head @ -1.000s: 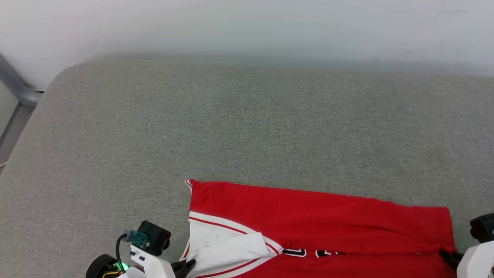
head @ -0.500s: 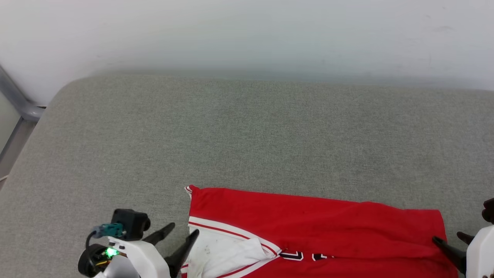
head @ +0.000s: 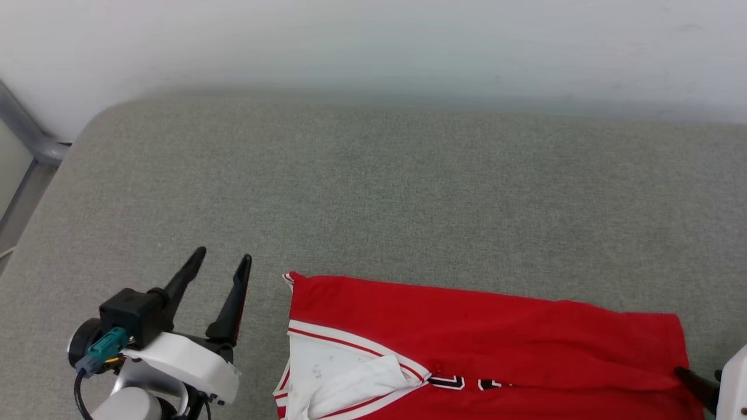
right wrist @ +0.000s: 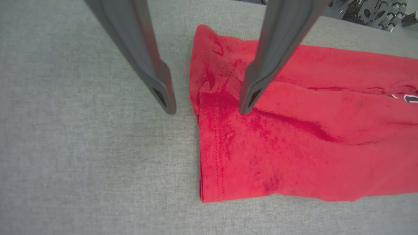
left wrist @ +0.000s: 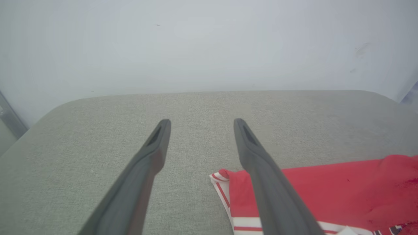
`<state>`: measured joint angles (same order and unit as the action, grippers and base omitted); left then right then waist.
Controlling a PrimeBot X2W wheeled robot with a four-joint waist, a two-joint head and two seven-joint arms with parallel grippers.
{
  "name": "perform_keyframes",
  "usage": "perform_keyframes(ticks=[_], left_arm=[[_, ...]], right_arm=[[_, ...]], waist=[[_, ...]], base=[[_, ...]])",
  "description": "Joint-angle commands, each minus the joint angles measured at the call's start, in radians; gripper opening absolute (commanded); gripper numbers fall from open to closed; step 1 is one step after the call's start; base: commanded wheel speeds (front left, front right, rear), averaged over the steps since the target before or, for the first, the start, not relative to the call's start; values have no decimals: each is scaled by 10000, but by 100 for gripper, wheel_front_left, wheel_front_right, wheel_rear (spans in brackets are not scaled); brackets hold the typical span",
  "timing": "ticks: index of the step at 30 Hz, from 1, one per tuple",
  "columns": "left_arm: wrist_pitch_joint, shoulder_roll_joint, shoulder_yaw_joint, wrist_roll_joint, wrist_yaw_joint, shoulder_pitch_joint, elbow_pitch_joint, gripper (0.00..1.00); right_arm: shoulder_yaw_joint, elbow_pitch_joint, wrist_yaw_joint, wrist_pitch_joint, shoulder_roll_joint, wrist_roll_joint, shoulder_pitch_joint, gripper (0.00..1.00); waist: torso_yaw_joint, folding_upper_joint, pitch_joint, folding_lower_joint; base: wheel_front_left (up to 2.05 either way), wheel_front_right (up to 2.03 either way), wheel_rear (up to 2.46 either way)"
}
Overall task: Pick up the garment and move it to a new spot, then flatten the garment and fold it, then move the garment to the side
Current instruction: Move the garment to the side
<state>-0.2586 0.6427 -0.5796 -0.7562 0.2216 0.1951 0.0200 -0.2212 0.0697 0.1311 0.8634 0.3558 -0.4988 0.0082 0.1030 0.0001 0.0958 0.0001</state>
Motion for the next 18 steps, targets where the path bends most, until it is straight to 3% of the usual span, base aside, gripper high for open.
perform_keyframes(ticks=[1,6,18], left_arm=[[-58,-79,173,188,58,-18,-8,100],[-74,-630,1316,1250,-210,-375,257,100],[-75,-1455,2439,2440,-1388,-632,-15,100]], right_arm=[[-160,22,-9,87,-68,146,-141,100],[-685,272,-9,487,-571,508,-408,100],[-554,1688,-7,771,-1436,660,-560,100]], waist=[[58,-1,136,-1],[171,-1,514,-1],[275,-1,869,-1]], base=[[0,0,0],[0,0,0],[0,0,0]])
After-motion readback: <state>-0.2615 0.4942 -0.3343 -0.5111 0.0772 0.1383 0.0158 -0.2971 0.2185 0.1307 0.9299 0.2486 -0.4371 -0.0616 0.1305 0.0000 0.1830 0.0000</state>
